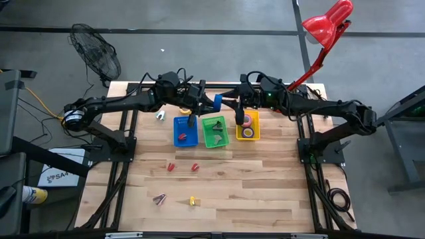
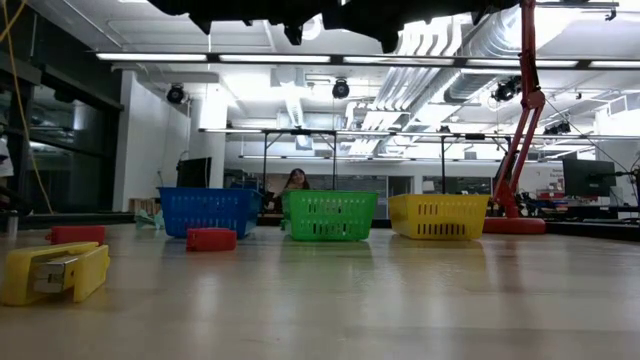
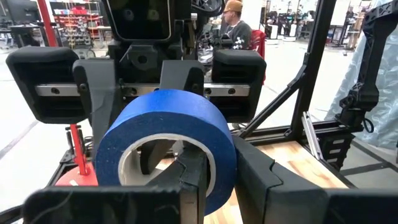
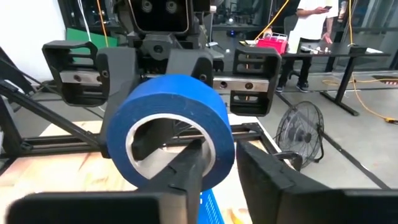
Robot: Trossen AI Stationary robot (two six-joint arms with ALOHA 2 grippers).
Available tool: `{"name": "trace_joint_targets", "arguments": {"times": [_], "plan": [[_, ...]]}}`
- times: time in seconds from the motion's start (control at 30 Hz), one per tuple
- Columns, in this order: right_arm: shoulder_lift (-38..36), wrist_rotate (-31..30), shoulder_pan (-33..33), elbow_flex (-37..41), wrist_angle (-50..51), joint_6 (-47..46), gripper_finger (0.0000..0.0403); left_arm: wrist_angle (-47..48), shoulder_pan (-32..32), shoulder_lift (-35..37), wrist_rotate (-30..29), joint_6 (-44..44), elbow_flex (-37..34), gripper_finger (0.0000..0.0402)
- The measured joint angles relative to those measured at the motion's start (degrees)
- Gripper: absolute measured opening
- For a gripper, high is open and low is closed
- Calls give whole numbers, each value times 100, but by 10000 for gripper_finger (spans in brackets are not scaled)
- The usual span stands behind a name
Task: Pick and place Stapler, Stapler remover, tape
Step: Put the dark blue tape into the yellow bin
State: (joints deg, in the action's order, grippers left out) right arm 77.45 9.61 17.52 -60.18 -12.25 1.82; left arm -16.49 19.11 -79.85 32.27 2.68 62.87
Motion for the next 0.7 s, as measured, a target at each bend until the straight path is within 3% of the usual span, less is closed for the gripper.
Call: {"name": "trace_joint_targets", "arguments": {"times": [0.23,0.37,0.7], "plan": [[0,-7,2,0,1,-80,32,15,0,0,9,8,0,55],[0,-4,2,0,7,-69,27,74,0,0,-20,6,0,64],[0,-115,11,0,282,-91,27,194,-4,2,-142,152,0,164]]}}
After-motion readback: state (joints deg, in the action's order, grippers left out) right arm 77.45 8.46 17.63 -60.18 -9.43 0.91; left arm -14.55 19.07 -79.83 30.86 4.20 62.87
